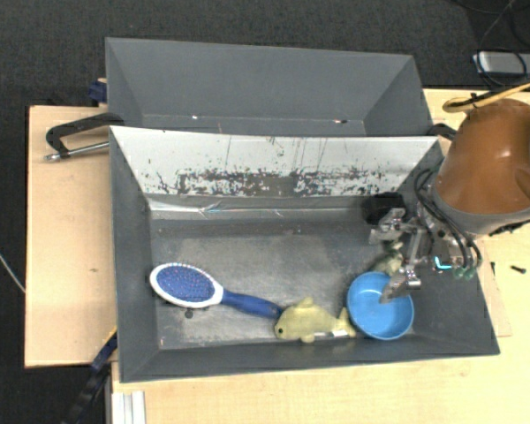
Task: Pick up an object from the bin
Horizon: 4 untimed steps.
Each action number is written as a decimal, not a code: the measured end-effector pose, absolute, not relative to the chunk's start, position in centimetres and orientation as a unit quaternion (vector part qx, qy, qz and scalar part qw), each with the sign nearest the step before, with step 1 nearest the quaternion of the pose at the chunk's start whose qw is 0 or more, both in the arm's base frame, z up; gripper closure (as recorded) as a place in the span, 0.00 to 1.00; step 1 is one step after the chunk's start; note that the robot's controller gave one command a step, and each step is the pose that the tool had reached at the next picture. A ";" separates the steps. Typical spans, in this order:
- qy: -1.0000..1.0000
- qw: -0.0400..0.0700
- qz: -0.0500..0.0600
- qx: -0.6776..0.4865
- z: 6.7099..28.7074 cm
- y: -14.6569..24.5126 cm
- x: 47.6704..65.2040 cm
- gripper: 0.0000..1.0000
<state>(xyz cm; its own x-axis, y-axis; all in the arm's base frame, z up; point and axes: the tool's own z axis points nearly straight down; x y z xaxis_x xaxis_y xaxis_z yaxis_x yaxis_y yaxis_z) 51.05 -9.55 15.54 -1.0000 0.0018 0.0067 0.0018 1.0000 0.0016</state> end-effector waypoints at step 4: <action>-0.952 -0.003 0.000 0.307 22.9 -7.5 55.2 1.00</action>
Offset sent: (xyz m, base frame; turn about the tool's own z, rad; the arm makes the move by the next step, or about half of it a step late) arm -0.0143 -0.0026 -0.0854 -0.4445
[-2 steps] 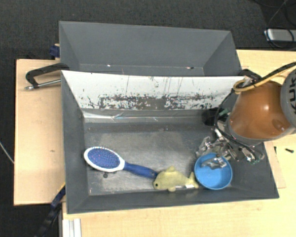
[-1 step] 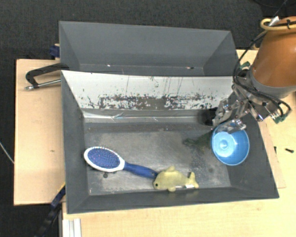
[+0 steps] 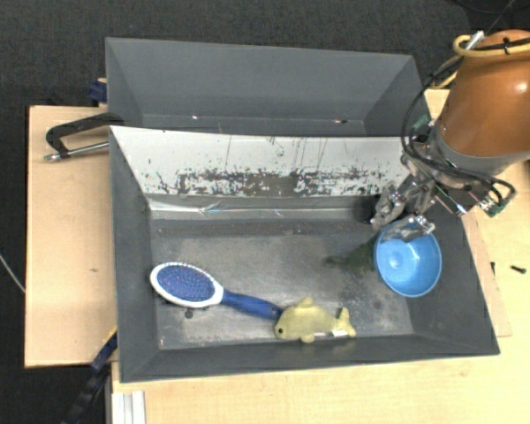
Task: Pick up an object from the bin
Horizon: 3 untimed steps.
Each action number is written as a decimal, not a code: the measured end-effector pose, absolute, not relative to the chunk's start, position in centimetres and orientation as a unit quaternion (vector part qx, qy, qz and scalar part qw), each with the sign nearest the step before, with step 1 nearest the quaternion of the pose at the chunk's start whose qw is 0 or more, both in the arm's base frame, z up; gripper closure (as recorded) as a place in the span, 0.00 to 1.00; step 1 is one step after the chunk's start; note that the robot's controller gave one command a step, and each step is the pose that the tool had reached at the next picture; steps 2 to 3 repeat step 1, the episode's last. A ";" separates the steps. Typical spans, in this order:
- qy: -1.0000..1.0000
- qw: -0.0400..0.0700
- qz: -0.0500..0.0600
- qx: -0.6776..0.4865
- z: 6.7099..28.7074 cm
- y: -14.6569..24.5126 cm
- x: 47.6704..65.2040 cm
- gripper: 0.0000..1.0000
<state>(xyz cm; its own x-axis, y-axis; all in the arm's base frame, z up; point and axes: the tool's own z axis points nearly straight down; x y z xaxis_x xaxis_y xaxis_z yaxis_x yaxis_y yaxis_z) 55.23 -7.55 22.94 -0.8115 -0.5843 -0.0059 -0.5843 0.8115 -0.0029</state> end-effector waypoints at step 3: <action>0.954 0.007 -0.003 -0.301 32.2 -6.3 54.9 1.00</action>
Offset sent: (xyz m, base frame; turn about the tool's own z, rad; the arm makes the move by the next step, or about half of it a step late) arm -0.0058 0.0114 0.0868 0.0116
